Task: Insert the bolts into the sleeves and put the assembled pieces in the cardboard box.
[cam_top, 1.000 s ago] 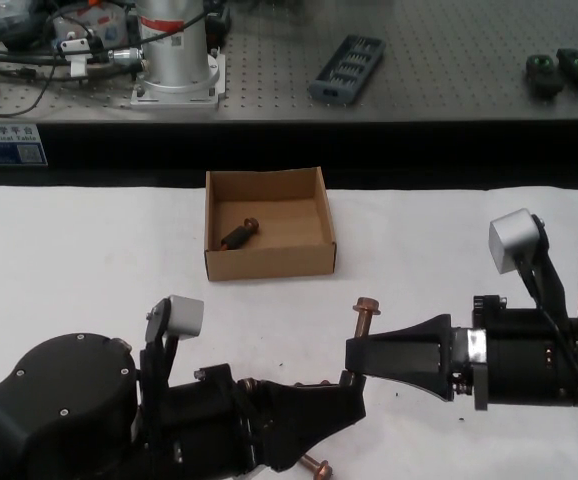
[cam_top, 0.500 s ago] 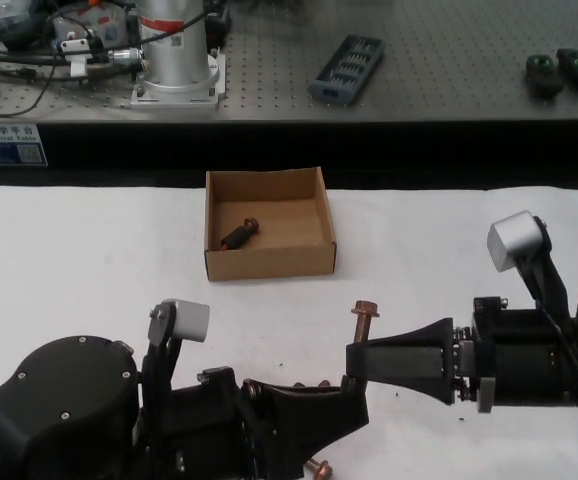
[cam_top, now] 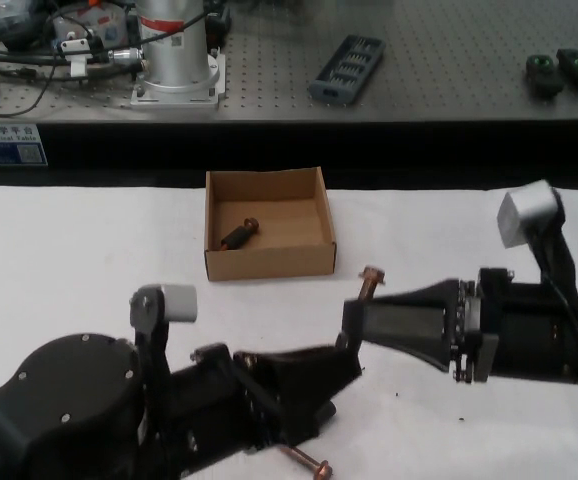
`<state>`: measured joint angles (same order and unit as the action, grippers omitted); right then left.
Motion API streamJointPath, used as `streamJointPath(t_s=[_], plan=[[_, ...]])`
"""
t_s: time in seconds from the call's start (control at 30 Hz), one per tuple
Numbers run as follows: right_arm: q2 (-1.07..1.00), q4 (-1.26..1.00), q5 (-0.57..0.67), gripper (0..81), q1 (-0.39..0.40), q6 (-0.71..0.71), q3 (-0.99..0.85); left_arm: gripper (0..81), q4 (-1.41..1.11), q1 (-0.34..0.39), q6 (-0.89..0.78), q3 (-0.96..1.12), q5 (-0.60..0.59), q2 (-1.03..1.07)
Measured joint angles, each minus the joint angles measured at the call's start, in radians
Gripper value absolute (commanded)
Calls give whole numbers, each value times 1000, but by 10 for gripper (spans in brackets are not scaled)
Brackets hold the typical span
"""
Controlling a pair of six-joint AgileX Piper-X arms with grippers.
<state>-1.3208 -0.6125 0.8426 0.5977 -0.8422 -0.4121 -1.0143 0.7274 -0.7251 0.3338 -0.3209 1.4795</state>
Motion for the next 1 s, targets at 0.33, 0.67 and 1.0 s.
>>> streamJointPath(t_s=[0.33, 0.67, 1.0], plan=[[0, -17, -65, 358, -27, -10, -8, 6, -2, 0, -3, 116, -14, 105], [23, 20, 164, 358, 5, -39, 0, 153, -93, -14, -8, 150, -22, 180], [46, 116, 214, 304, 5, 2, 0, 146, -108, -43, 63, 153, -18, 180]])
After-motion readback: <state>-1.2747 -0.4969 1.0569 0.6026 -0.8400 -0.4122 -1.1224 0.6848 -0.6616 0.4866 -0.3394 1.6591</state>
